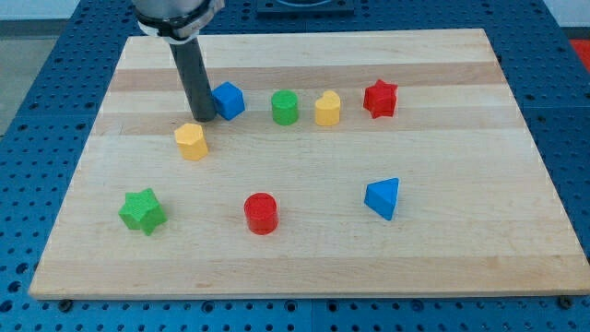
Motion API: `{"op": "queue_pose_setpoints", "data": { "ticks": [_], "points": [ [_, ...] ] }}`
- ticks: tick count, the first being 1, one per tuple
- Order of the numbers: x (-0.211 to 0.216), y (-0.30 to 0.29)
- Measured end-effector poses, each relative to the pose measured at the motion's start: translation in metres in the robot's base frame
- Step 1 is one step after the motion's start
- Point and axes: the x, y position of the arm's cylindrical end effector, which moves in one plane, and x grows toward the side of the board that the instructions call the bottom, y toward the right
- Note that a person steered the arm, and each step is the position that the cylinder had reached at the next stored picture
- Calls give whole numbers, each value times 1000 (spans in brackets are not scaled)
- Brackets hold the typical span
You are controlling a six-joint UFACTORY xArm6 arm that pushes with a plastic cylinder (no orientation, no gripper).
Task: Push the blue cube towards the green circle
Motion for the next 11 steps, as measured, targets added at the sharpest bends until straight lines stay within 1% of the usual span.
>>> {"op": "queue_pose_setpoints", "data": {
  "ticks": [1, 2, 3, 4, 5, 7, 8, 9, 10, 11],
  "points": [
    [-7, -16],
    [-46, -40],
    [-55, -20],
    [-29, -2],
    [-12, 2],
    [-9, 10],
    [-4, 26],
    [0, 22],
    [-17, -5],
    [-50, -2]
  ]
}}
